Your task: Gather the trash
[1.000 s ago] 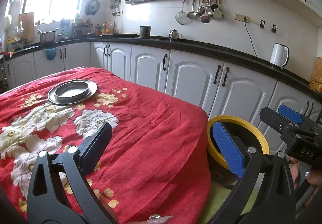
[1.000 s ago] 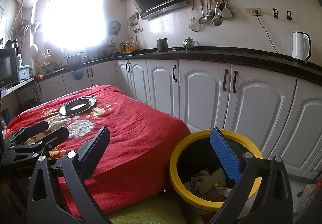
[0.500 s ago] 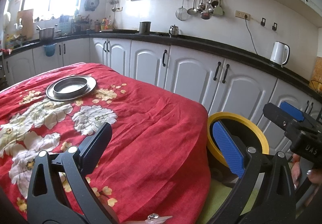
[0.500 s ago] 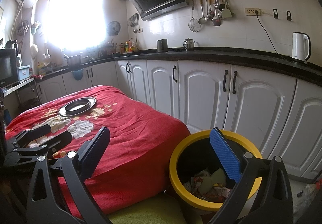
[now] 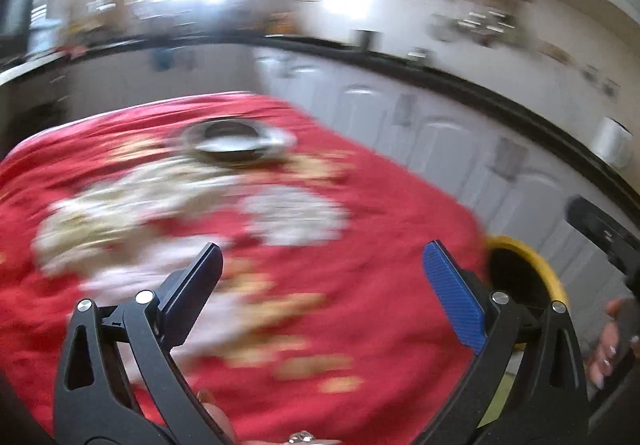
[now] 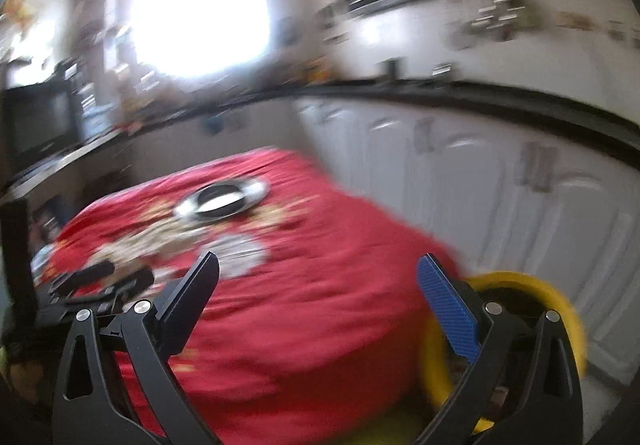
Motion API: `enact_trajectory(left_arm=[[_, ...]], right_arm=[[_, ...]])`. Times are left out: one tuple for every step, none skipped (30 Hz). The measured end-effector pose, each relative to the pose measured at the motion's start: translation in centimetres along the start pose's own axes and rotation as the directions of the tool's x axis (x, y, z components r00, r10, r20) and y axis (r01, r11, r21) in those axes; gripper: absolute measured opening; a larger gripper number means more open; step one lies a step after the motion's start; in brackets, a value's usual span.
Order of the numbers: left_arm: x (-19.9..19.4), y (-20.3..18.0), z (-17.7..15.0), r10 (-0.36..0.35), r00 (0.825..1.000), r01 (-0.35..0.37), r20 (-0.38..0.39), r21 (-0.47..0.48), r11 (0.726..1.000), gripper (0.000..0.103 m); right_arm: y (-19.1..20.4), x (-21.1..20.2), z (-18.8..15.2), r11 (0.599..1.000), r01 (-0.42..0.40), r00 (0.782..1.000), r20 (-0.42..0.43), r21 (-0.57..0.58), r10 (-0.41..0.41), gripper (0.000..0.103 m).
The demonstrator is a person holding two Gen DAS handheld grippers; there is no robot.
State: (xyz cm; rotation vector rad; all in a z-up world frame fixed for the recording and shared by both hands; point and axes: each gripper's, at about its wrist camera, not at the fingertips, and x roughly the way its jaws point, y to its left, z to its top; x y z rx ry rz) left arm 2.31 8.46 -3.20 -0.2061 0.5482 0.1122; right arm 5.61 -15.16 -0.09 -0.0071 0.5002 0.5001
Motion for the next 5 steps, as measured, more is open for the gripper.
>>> enact_trajectory(left_arm=[[-0.4,3.3,0.1,0.097,0.995,-0.097,-0.003,-0.033,0.995,0.092],[-0.8,6.1,0.1,0.18,0.984,-0.18,-0.012,-0.064,0.982,0.092],[-1.2,8.8,0.1,0.254,0.967,-0.256,-0.026,-0.1,0.962,0.092],[-1.6,11.1,0.0,0.31,0.95,-0.313,-0.042,-0.132,0.94,0.092],[-2.1,13.9,-0.2,0.378,0.923,-0.385,-0.071,-0.168,0.908,0.092]], right_arm=[[1.6,1.2,0.2,0.999,-0.052,0.998,-0.026,-0.013,0.051,0.097],[4.4,3.2,0.4,0.99,-0.137,0.988,-0.081,-0.041,0.133,0.097],[6.5,4.7,0.5,0.98,-0.192,0.975,-0.128,-0.059,0.183,0.097],[10.2,7.3,0.2,0.956,-0.28,0.945,-0.2,-0.085,0.259,0.097],[12.9,8.8,-0.2,0.938,-0.332,0.922,-0.244,-0.101,0.3,0.097]])
